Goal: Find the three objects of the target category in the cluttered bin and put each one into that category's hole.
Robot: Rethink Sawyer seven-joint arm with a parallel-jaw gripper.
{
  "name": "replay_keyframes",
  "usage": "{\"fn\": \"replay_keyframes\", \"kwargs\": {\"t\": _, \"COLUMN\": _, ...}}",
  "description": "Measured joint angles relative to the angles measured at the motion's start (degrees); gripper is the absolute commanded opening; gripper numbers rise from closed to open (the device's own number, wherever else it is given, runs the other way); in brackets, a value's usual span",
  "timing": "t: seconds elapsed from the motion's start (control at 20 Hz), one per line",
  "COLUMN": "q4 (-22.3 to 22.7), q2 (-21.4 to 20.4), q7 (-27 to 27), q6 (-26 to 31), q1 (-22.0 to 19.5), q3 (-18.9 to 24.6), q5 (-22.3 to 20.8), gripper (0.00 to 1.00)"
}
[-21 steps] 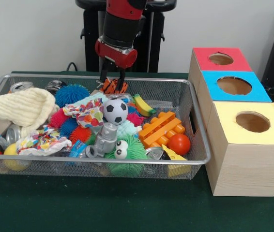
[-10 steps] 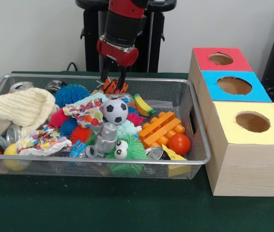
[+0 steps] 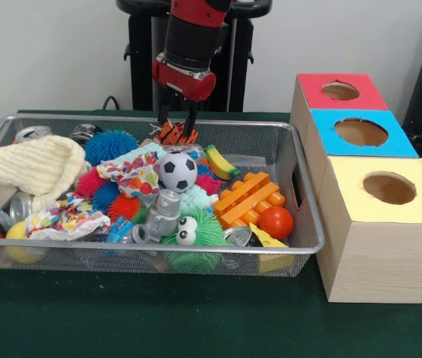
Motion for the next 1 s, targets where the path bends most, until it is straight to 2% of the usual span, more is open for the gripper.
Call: {"fn": "replay_keyframes", "kwargs": {"t": 1.0, "q4": 0.4, "q2": 0.3, "q7": 0.0, "q6": -1.6, "q1": 0.0, "q3": 0.0, "q5": 0.0, "gripper": 1.0}}
